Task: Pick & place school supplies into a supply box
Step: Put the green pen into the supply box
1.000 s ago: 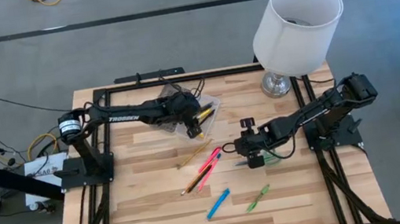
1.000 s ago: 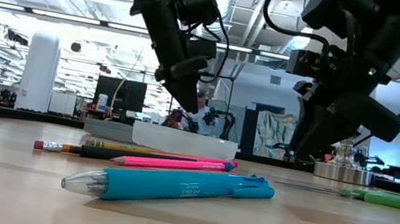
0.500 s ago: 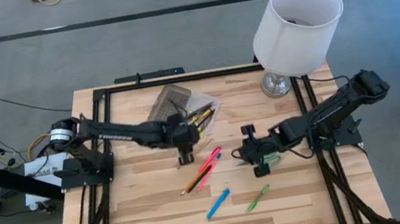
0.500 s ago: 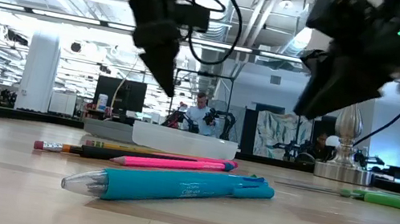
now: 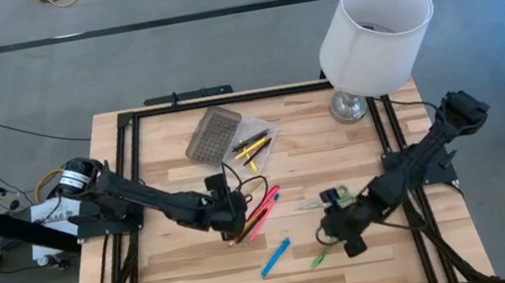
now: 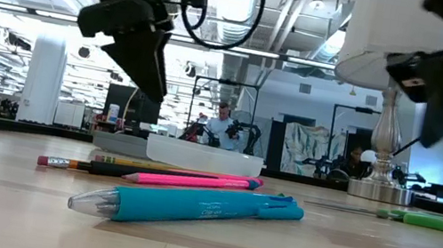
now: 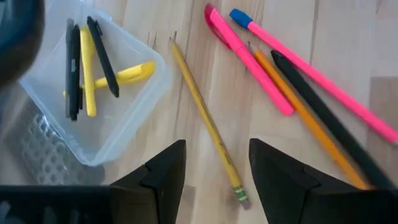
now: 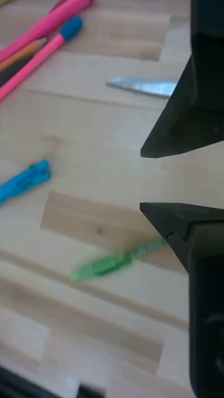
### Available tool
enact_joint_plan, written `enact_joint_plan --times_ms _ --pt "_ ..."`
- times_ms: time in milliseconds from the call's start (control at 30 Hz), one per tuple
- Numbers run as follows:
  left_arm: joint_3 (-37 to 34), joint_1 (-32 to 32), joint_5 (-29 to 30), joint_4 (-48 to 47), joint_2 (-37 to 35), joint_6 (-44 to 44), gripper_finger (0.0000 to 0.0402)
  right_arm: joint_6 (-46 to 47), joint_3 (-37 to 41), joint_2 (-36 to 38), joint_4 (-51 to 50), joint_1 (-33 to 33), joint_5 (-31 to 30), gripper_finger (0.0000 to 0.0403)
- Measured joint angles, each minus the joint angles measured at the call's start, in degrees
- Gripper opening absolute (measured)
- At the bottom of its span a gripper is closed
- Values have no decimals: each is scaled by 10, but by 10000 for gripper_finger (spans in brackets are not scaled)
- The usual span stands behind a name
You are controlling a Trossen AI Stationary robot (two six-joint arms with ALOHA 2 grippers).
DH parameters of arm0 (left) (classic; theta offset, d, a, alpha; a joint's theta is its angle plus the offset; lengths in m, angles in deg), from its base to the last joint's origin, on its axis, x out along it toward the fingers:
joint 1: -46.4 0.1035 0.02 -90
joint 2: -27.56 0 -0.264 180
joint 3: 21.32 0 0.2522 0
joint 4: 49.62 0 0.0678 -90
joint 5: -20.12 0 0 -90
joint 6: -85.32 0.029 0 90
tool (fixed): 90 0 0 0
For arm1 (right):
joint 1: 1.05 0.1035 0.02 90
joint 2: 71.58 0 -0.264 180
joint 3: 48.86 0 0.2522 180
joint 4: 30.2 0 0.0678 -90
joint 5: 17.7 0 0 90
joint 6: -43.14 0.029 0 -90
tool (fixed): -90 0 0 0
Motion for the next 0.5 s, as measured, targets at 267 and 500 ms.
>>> enact_joint_plan --times_ms 267,500 --pt "0 -25 47 10 0 -52 171 16 0 -38 48 58 -26 120" --pt "0 -27 65 26 0 -56 171 -14 -5 -106 84 64 -22 120"
